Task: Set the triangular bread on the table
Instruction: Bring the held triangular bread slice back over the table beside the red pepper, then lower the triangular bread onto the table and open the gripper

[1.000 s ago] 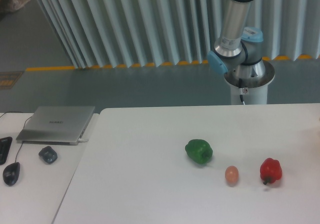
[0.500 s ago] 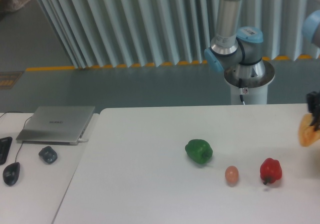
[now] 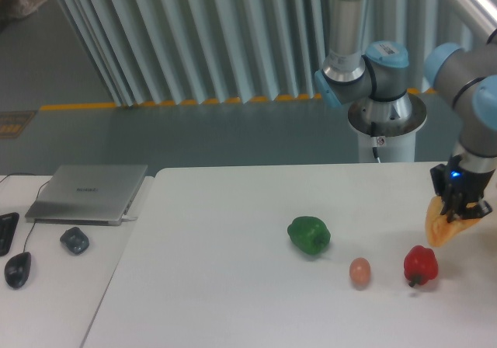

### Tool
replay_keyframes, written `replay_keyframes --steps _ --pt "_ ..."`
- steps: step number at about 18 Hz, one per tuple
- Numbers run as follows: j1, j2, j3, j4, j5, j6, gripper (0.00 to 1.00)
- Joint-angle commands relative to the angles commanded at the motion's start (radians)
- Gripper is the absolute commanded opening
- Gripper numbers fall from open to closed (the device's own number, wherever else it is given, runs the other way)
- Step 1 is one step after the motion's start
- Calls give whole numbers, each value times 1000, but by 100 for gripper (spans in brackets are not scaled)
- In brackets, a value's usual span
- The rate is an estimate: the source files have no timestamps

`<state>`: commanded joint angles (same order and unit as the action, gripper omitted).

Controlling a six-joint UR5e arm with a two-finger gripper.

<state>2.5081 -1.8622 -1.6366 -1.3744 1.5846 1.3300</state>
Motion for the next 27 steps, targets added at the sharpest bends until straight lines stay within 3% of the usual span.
replay_keyframes --steps 5,8,9,10,18,19,20,21,25,27 --pt "0 0 -19 -2 0 9 20" --pt "-5 -6 -5 -2 2 15 47" --pt "-5 -9 -5 0 2 15 66" --pt "-5 -14 0 0 0 17 100" --pt "-5 -11 27 -3 -2 6 100" --pt "-6 -6 29 14 -6 6 100" --pt "-8 -3 29 91 -6 5 100" --pt "-9 -2 31 116 -5 5 100" --pt "-9 3 37 129 -6 15 100" --pt "-26 3 73 129 -8 15 100"
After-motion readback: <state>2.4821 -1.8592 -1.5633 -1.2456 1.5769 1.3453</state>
